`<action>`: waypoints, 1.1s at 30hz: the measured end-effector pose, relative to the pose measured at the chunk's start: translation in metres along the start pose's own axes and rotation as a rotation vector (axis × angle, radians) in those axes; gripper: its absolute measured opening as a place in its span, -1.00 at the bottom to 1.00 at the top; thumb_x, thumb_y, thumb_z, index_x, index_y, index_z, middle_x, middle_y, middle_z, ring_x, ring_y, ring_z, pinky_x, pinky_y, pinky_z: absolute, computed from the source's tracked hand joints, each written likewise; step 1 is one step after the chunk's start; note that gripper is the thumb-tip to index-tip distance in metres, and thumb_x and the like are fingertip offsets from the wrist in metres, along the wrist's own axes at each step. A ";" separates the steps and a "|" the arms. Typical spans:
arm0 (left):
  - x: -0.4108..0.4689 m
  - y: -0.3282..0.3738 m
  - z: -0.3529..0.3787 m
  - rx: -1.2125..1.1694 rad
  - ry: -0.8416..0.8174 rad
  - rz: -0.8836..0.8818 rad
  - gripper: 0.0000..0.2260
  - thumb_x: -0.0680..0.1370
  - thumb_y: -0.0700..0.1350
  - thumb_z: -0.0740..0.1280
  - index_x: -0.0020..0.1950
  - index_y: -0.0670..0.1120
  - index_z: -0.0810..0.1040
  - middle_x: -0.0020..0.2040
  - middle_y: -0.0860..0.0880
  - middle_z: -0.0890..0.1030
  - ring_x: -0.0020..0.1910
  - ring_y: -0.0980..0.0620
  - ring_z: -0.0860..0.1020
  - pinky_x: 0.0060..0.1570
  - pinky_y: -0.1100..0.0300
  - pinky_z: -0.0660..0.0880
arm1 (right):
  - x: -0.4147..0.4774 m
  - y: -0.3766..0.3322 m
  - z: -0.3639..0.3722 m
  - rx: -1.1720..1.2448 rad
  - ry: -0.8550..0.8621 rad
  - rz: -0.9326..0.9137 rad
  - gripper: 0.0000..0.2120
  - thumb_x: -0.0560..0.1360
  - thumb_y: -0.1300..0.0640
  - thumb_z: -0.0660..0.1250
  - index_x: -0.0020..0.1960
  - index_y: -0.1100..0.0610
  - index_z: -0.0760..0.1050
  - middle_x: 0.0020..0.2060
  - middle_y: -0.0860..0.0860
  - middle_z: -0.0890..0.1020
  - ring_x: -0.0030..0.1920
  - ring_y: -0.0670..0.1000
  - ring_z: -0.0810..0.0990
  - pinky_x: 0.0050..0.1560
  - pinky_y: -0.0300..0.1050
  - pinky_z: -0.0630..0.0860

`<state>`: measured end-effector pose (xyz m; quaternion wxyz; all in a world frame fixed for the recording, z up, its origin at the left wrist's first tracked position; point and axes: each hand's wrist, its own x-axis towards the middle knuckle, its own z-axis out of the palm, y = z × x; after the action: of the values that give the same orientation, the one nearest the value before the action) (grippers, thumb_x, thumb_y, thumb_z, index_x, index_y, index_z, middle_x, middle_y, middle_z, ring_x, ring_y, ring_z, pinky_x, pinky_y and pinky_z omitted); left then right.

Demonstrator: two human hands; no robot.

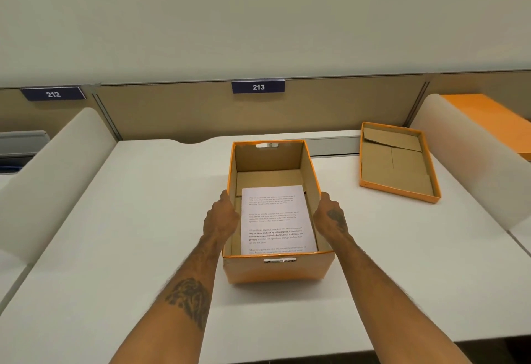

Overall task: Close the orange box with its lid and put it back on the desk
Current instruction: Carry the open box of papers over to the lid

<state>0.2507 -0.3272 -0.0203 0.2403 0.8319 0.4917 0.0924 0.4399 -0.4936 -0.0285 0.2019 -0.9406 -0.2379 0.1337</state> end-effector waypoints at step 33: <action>0.044 0.020 -0.052 0.506 0.210 0.610 -0.28 0.55 0.35 -0.12 0.59 0.01 -0.23 0.60 -0.11 -0.25 0.56 -0.12 -0.30 0.48 -0.25 -0.23 | -0.003 -0.034 -0.035 -0.453 0.300 -0.353 -0.18 0.54 -0.39 0.00 0.59 -0.05 -0.29 0.58 0.23 -0.19 0.58 0.28 -0.16 0.46 0.36 0.05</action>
<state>0.2676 -0.2811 0.0306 -0.0618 0.9584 0.2515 0.1197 0.4362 -0.4780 0.0179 0.0405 -0.9151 -0.3886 -0.0999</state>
